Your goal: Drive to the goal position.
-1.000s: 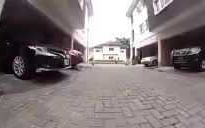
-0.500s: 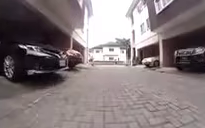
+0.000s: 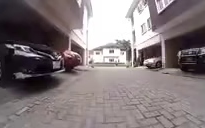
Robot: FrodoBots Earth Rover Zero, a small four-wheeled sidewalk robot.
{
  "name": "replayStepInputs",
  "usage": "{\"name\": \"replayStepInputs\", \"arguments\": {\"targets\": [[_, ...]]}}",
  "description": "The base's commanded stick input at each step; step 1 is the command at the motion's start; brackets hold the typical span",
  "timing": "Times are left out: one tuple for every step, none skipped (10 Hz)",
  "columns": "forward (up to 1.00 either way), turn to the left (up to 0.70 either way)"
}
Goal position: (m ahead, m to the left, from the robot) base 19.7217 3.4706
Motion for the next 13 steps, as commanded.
{"name": "replayStepInputs", "arguments": {"targets": [[0.7,0.0],[0.7,0.0],[0.7,0.0],[0.7,0.0],[0.7,0.0],[0.7,0.0],[0.7,0.0],[0.7,0.0],[0.7,0.0],[0.7,0.0],[0.7,0.0],[0.7,0.0],[0.7,0.0]]}}
